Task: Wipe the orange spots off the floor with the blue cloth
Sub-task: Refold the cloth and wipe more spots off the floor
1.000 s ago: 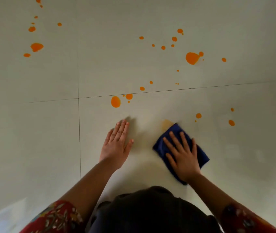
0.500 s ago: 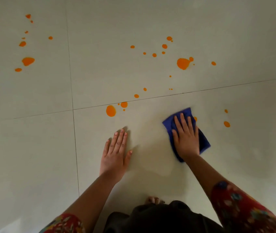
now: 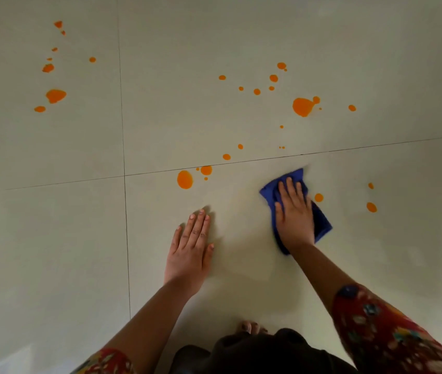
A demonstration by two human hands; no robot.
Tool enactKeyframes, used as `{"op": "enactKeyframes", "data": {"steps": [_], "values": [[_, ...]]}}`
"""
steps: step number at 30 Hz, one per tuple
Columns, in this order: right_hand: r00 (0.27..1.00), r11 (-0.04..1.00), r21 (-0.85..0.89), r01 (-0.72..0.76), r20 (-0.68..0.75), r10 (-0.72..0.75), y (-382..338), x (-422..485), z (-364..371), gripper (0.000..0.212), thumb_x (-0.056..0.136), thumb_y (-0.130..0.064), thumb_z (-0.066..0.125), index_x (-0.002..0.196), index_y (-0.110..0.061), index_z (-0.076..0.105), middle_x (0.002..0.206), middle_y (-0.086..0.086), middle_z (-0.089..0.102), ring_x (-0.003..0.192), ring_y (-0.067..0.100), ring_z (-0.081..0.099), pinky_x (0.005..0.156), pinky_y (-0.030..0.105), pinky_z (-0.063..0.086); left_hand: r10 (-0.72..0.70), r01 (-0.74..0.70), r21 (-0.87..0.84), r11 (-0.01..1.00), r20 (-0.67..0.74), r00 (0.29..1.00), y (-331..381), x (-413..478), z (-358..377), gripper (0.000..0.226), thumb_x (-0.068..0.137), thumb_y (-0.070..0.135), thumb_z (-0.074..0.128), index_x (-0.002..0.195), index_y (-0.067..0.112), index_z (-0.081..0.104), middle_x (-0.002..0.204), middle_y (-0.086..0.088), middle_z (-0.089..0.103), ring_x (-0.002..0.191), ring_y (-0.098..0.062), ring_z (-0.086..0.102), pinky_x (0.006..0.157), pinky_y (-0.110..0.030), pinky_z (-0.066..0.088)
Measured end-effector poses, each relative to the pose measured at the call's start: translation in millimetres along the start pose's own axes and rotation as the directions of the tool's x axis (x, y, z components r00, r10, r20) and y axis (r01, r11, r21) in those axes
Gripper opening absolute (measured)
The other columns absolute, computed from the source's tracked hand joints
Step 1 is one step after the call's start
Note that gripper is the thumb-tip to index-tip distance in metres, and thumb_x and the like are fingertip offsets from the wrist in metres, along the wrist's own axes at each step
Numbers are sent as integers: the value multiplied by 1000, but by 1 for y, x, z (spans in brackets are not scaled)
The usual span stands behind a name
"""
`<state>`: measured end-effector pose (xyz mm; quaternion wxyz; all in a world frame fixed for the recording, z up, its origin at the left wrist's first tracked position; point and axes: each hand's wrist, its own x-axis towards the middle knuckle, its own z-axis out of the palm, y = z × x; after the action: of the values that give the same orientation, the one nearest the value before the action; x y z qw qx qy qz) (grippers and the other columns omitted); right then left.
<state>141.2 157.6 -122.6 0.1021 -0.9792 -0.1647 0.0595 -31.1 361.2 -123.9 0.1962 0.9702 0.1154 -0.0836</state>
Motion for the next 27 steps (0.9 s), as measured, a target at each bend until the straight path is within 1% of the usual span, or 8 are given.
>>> {"op": "enactKeyframes", "data": {"steps": [2, 4, 6, 11, 17, 21, 23, 27], "values": [[978, 977, -48, 210, 26, -209, -28, -11, 8, 54, 96, -31, 29, 145, -11, 42, 154, 8, 35, 141, 29, 35, 113, 46, 30, -6, 6, -9, 1000, 0, 1000, 0, 1, -3, 59, 98, 41, 11, 152, 23, -2, 160, 9, -10, 145, -6, -15, 118, -30, -8], [836, 841, -54, 539, 163, -525, -31, -46, 14, 53, 98, -31, 30, 149, -18, 34, 158, 1, 28, 146, 21, 25, 117, 40, 17, -28, 27, -17, 999, -21, 999, -4, 2, -8, 59, 97, 41, 13, 153, 24, 1, 160, 10, -6, 145, -6, -14, 118, -31, -6], [763, 783, 2, 623, 223, -607, -14, -47, 8, 53, 100, -34, 29, 152, -24, 28, 160, -5, 20, 148, 16, 14, 119, 39, 10, -78, 77, -25, 997, -40, 996, -14, 4, -14, 61, 96, 43, 14, 153, 25, 1, 160, 11, -7, 145, -6, -15, 118, -30, -8], [999, 999, 0, 43, -13, -43, -28, 39, 10, 57, 98, -40, 19, 151, -22, 29, 160, -2, 21, 148, 20, 18, 118, 46, 16, -221, 216, -54, 975, -108, 969, -50, 15, -29, 68, 93, 53, 15, 153, 24, 3, 160, 10, -4, 146, -7, -12, 118, -28, -9], [801, 807, -55, 588, 184, -570, -46, -1, 18, 53, 100, -37, 26, 152, -26, 25, 160, -7, 19, 148, 16, 18, 118, 38, 12, -330, 329, -33, 944, -106, 938, -89, 29, -46, 84, 84, 68, 9, 152, 23, -7, 158, 10, -14, 145, -9, -15, 118, -32, -6], [993, 990, -71, 119, 22, -118, -17, 63, 8, 59, 98, -42, 16, 151, -20, 30, 159, 0, 23, 147, 25, 24, 117, 44, 16, -355, 358, -2, 934, -132, 925, -91, 31, -38, 85, 85, 69, 13, 153, 20, -3, 160, 7, -8, 146, -11, -11, 118, -33, -3], [999, 998, -47, -46, -9, 45, -35, 90, 8, 66, 95, -46, 10, 152, -17, 28, 160, 3, 21, 148, 26, 19, 118, 48, 15, -359, 363, -3, 932, -152, 921, -90, 31, -36, 83, 87, 67, 15, 153, 20, 0, 160, 6, -5, 147, -12, -8, 118, -34, -2], [934, 926, -128, 355, 104, -343, -61, 56, 20, 58, 99, -44, 19, 153, -23, 24, 161, -2, 19, 149, 21, 17, 118, 44, 14, -346, 352, 6, 936, -156, 925, -90, 29, -34, 80, 89, 65, 19, 153, 20, 2, 161, 5, -2, 148, -14, -5, 119, -38, 4]]}}
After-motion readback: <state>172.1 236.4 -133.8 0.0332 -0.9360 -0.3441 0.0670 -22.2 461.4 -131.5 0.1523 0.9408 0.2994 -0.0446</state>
